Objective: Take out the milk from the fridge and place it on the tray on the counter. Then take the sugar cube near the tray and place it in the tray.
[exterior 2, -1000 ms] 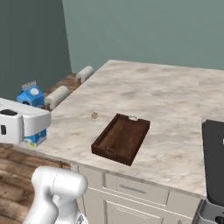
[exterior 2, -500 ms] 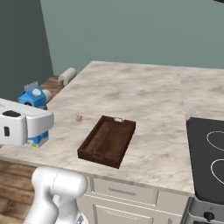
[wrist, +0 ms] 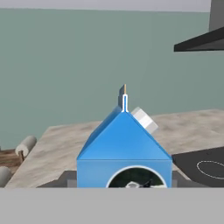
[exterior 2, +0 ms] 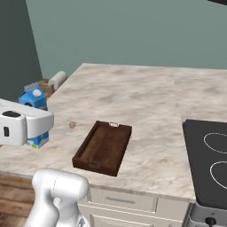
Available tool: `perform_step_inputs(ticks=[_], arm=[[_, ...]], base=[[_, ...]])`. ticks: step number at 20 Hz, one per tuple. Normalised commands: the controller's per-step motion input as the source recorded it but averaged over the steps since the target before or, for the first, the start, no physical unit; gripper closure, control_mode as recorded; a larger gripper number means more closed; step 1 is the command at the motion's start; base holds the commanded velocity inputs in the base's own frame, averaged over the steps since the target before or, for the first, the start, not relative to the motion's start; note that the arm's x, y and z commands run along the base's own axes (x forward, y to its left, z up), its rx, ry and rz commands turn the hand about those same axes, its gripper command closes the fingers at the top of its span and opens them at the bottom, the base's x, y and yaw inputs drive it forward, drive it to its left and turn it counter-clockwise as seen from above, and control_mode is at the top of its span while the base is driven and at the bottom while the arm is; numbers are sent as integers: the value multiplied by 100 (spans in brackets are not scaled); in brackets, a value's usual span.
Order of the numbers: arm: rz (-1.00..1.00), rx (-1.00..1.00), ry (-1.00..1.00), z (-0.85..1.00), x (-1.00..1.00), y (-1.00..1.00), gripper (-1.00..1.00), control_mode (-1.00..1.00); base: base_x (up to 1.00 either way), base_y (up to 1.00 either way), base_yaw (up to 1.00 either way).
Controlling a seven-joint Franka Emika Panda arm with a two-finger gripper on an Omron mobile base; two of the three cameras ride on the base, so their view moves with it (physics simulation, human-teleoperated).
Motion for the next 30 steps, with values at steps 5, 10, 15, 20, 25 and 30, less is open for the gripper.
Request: perform_step_inputs(ticks=[5,10,15,20,25,30], arm=[[0,0,0,0,0,0,100,100],[0,0,0,0,0,0,100,100],[0,0,0,0,0,0,100,100],[10,6,0,-12,34,-31,100,-100],[31,10,1,-22,42,-33,100,-100],[38,1,0,-38,44,-30,100,-100]], base=[[0,-4,-17],[6,-5,-3],[0,-17,0],[0,0,0],[0,0,0],[0,0,0]])
